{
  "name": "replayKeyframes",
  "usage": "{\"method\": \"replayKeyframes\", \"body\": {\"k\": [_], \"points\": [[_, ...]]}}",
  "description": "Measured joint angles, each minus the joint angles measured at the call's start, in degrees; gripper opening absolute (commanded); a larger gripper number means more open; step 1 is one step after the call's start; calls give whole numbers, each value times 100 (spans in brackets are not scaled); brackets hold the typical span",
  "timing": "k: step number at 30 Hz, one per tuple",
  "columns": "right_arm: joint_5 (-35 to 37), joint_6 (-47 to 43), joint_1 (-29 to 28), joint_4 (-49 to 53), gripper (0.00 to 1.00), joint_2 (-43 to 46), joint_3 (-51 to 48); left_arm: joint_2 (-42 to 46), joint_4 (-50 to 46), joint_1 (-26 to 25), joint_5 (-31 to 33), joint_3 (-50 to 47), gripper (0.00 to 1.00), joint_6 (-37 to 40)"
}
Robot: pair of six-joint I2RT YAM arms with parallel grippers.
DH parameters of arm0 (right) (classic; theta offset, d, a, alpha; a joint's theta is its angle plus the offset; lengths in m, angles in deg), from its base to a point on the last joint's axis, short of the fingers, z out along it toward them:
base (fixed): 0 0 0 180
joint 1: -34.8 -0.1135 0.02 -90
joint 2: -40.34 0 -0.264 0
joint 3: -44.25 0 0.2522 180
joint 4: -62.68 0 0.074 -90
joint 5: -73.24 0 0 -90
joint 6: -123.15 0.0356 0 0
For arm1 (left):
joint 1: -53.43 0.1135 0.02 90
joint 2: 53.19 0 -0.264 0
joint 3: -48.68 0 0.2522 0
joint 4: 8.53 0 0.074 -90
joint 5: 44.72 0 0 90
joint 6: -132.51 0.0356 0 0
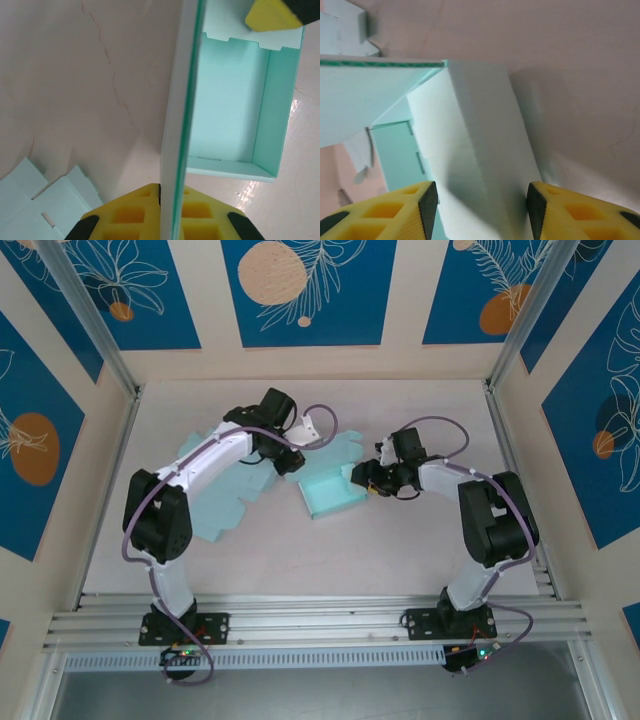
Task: Fold the paper box
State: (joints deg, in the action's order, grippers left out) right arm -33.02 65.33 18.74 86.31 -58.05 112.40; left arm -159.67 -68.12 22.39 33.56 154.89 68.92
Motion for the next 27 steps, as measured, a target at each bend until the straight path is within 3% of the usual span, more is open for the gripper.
{"method": "replayKeyframes", "body": {"k": [7, 16, 21, 27], "points": [[1360, -192, -514, 503, 44, -216, 369, -157, -74, 0, 28, 164, 0, -236], [2771, -267, -964, 756, 18, -496, 654, -391, -273, 0, 245, 498, 0, -693], [3410, -291, -1224, 949, 11, -616, 879, -439, -304, 13, 505, 588, 0, -940], [4236, -267, -1563, 1342, 10, -901, 1325, -439, -234, 72, 767, 595, 0, -1296]]}}
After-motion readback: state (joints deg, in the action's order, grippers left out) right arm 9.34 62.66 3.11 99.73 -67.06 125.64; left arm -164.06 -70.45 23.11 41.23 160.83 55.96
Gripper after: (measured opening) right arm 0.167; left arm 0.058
